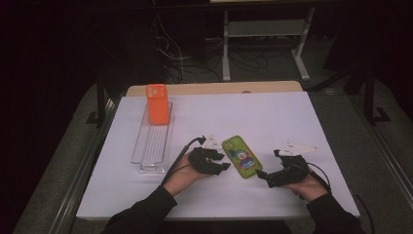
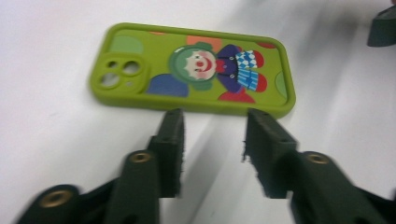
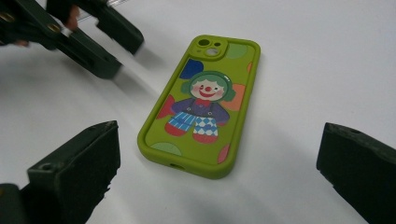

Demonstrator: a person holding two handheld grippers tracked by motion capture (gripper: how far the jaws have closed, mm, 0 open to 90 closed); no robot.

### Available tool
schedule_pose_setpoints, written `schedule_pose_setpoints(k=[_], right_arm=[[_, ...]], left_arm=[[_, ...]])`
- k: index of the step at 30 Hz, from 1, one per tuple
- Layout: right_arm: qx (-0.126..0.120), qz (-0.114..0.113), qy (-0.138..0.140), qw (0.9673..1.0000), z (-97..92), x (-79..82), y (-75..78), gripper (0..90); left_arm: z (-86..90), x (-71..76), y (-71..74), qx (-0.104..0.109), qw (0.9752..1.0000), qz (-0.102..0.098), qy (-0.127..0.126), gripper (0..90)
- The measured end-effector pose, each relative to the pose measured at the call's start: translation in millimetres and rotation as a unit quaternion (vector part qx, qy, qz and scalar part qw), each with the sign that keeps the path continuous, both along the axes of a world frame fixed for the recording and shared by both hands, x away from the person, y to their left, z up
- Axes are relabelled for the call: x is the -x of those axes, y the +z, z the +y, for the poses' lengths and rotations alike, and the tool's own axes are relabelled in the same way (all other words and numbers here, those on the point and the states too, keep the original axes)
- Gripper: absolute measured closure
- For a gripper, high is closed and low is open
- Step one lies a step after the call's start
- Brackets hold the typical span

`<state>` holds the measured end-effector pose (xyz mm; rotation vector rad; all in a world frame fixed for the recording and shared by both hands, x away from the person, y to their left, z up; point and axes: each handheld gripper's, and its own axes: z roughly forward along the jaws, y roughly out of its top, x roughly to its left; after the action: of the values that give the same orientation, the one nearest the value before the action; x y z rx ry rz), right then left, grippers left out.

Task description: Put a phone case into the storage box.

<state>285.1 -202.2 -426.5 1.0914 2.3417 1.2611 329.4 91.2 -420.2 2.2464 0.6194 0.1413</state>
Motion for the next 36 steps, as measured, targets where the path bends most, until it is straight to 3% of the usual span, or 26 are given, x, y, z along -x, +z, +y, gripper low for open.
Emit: schedule_pose_setpoints(k=[8,10,14,27,36], right_arm=[[0.0,0.005,-0.006,1.0,-0.6,-1.0,0.7,0.0],[0.0,0.007,-0.01,0.9999,-0.3,-0.5,1.2,0.0],[-0.002,0.012,-0.02,0.9997,-0.3,0.1,3.8,0.0],[-0.008,0.017,-0.062,0.9979,-5.7,-3.9,21.8,0.0],[0.011,0.033,-0.059,0.9977,5.0,-16.4,33.9,0.0]], left_arm=[[35.0,3.3,8.5,0.012,0.9998,-0.013,0.005,24.5],[39.8,5.0,8.7,0.02,0.9997,-0.007,0.008,14.4],[46.2,6.7,8.3,0.026,0.9997,-0.001,-0.001,3.2],[55.6,5.0,15.6,0.028,0.9994,-0.009,0.018,2.2],[58.4,4.6,17.5,0.039,0.9987,-0.015,0.03,2.2]])
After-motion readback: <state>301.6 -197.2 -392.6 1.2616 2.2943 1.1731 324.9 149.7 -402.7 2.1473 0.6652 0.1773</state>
